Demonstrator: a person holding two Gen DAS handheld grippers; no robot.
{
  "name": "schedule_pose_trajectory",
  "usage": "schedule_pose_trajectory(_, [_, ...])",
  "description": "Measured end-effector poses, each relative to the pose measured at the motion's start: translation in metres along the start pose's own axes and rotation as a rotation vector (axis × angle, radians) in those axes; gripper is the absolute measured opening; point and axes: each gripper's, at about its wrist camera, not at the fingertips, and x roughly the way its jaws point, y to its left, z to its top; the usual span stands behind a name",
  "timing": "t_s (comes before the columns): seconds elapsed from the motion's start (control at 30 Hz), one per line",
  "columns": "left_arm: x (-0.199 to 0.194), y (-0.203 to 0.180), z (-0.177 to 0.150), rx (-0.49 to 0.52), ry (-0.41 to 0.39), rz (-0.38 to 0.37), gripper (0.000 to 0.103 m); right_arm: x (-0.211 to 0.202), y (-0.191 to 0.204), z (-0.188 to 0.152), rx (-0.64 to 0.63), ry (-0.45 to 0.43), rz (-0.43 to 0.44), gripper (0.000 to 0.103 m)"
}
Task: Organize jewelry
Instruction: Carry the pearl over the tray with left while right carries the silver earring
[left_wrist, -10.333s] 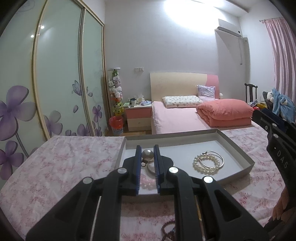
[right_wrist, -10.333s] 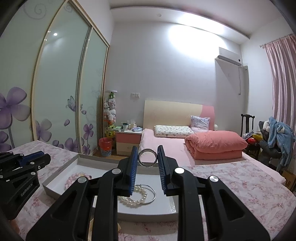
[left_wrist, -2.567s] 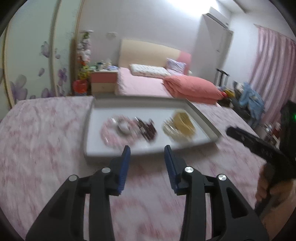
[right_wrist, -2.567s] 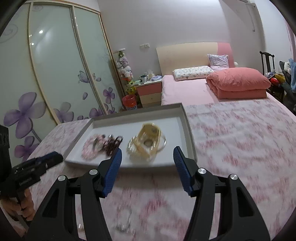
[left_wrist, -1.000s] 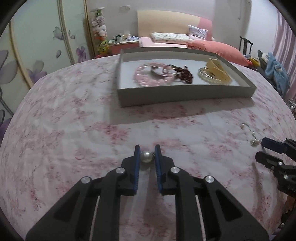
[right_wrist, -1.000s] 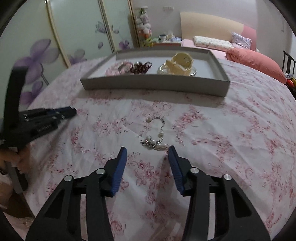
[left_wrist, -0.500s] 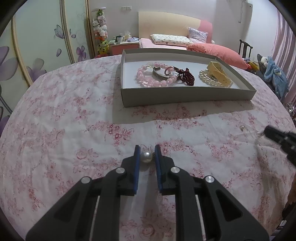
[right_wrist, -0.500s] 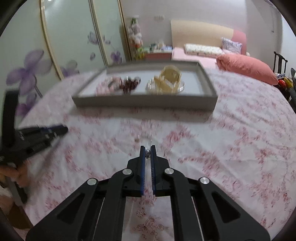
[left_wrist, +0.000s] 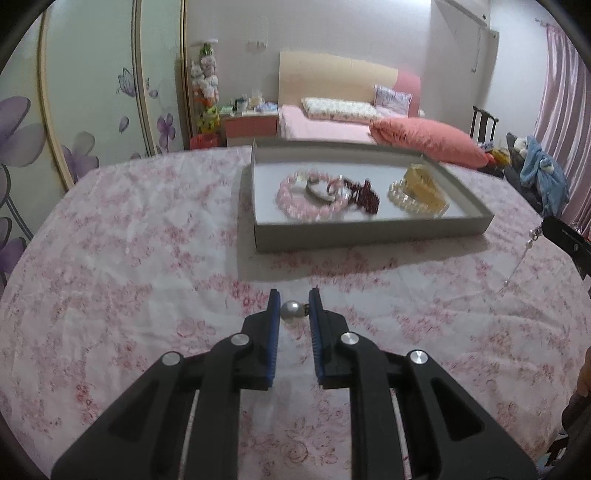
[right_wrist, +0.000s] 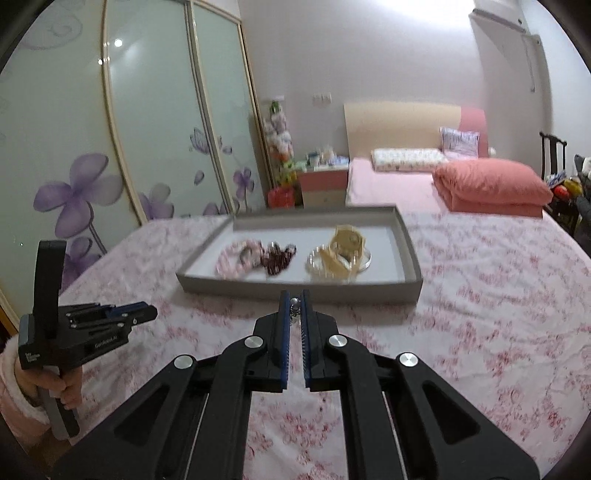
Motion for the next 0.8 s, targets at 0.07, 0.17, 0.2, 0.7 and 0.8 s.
schedule_pose_trajectory(0.07, [-0.008,-0.003,0.003,0.008,-0.042,0.004,0.016,-0.006,0.003,0.006,-0.004,-0.049,-0.002,0.006])
schedule_pose_trajectory(0.17, [-0.020,-0.011,0.006,0.029,-0.103,0.017,0.016,-0.012,0.006,0.011,-0.018,-0.106,-0.015,0.006])
schedule_pose_trajectory(0.2, [-0.023,-0.014,0.007,0.035,-0.123,0.021,0.016,-0.014,0.009,0.013,-0.028,-0.126,-0.022,0.006])
schedule_pose_trajectory(0.7, [-0.040,-0.035,0.023,0.067,-0.281,0.127,0.016,-0.011,0.037,0.021,-0.146,-0.261,-0.184,0.006])
schedule_pose_trajectory(0.8, [-0.040,-0.035,0.023,0.059,-0.288,0.138,0.016,-0.013,0.040,0.022,-0.159,-0.286,-0.209,0.006])
